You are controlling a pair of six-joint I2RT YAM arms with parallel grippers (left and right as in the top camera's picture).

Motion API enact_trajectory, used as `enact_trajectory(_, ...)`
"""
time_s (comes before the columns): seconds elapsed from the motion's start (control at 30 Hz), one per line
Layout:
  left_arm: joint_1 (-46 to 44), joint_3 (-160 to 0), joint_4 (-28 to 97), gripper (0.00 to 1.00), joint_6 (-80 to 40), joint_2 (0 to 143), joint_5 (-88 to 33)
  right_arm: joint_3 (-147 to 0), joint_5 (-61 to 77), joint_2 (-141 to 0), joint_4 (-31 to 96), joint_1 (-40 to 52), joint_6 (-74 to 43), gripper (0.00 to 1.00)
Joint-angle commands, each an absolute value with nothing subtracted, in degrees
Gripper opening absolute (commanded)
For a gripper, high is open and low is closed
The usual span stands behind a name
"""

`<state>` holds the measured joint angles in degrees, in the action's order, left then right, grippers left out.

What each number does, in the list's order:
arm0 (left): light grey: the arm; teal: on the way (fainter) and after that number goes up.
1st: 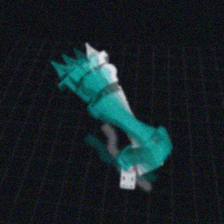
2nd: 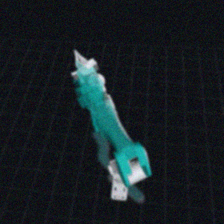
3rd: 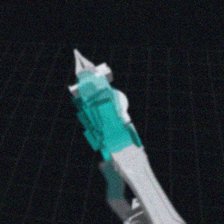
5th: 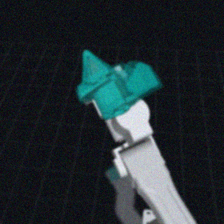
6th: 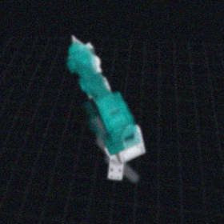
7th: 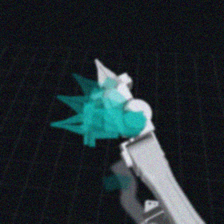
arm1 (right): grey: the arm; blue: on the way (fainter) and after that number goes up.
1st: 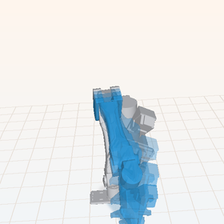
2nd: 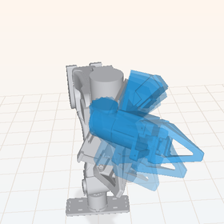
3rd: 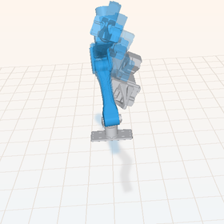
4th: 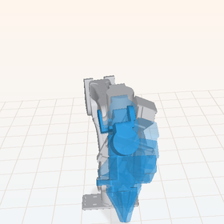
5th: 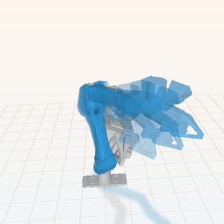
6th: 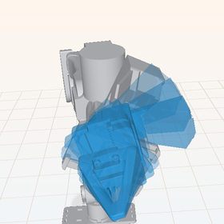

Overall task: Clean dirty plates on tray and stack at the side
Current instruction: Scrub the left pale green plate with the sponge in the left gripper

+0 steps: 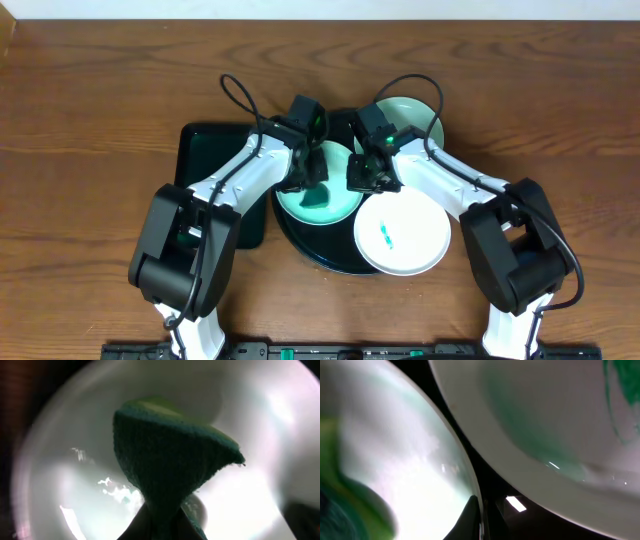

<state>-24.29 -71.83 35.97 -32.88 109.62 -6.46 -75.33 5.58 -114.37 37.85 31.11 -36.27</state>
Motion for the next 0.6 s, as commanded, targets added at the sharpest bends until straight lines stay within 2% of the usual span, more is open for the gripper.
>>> enact_trajectory(0.0, -23.81, -71.92, 37.69, 0.07, -38.74, 110.17, 8.80, -75.70, 4.78, -115.44, 37.91, 31.51, -36.60, 0.01)
enact_trajectory(0.1, -23.81, -71.92, 40.23, 0.07, -37.65, 110.04, 4.32, -75.68, 4.78, -115.44, 37.93, 31.51, -36.60, 0.01)
enact_trajectory(0.4, -24.18, -71.92, 39.59, 0.07, -18.41, 110.06, -27.92, -75.66, 4.80, -115.46, 37.65, 31.53, -36.60, 0.01)
enact_trajectory(0.5, -24.12, -71.92, 37.78, 0.07, -18.11, 110.06, -25.87, -75.66, 4.80, -115.46, 37.45, 31.59, -36.60, 0.01)
enact_trajectory(0.57, -24.12, -71.92, 36.03, 0.07, -19.42, 110.10, -20.36, -75.66, 4.80, -115.44, 37.47, 31.59, -36.62, 0.01)
